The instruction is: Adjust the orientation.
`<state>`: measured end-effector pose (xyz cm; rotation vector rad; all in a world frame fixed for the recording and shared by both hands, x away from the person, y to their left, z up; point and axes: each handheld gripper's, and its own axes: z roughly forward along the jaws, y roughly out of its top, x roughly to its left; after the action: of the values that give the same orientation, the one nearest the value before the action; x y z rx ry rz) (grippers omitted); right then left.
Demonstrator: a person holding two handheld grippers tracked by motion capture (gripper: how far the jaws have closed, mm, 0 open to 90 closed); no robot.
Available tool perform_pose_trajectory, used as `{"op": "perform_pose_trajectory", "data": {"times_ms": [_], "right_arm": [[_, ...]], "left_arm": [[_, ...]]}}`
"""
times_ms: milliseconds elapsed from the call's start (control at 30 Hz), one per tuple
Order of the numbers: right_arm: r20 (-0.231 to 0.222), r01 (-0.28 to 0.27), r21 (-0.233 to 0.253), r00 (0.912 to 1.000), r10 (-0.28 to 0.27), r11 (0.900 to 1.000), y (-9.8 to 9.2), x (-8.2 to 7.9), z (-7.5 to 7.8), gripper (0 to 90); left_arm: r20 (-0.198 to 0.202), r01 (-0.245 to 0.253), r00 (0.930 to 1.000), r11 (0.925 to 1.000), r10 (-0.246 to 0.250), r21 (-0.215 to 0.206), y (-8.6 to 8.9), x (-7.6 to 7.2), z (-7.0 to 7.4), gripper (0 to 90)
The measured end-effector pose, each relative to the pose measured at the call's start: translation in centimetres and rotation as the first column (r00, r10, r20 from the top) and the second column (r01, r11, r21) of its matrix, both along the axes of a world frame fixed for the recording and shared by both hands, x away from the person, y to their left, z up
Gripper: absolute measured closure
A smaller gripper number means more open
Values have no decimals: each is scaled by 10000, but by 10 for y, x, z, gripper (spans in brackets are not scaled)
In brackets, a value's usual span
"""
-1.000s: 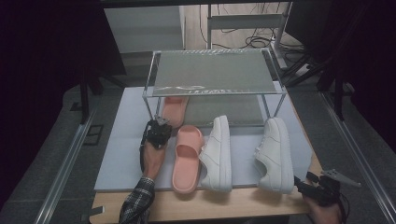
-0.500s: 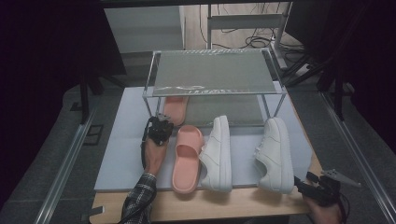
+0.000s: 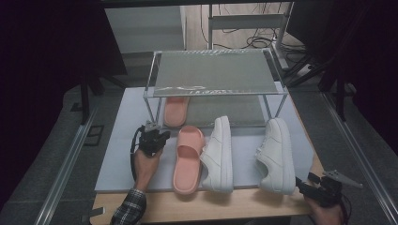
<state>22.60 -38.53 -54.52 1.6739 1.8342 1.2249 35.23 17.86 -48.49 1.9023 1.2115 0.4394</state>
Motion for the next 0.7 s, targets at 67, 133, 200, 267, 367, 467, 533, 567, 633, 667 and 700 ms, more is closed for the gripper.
{"op": "perform_pose_trajectory", "data": {"times_ms": [67,133,200,267,367,467,533,567,633,667,700], "right_arm": [[0,4,-3,10000,-4,10000,0,0,0,197],[-4,8,-2,10000,-8,10000,0,0,0,197],[-2,7,-12,10000,-7,10000,0,0,0,197],[-14,11,6,10000,-11,10000,0,0,0,197],[0,14,16,10000,-14,10000,0,0,0,197],[0,14,16,10000,-14,10000,0,0,0,197],[-14,19,23,10000,-19,10000,0,0,0,197],[-13,18,22,10000,-18,10000,0,0,0,197],[-14,19,22,10000,-19,10000,0,0,0,197],[-11,17,21,10000,-17,10000,0,0,0,197],[-14,19,23,10000,-19,10000,0,0,0,197]], "left_arm": [[-16,214,9998,9998,-215,-19,-1,-9,2,898],[-11,422,9991,9991,-422,-27,-3,-19,4,898],[-4,660,9978,9978,-660,-29,-5,-31,7,898],[23,755,9971,9971,-755,-27,-6,-38,9,898],[15,875,9962,9960,-875,-178,-6,-50,10,898],[13,1071,9942,9940,-1071,-225,-9,-61,9,898],[28,1229,9924,9921,-1229,-260,-12,-66,8,898],[46,1323,9912,9908,-1322,-268,-15,-67,7,898],[50,1446,9895,9892,-1446,-241,-20,-69,6,898],[44,1468,9892,9891,-1467,-145,-24,-69,4,898],[33,1470,9891,9891,-1470,-62,-27,-68,3,898]]}}
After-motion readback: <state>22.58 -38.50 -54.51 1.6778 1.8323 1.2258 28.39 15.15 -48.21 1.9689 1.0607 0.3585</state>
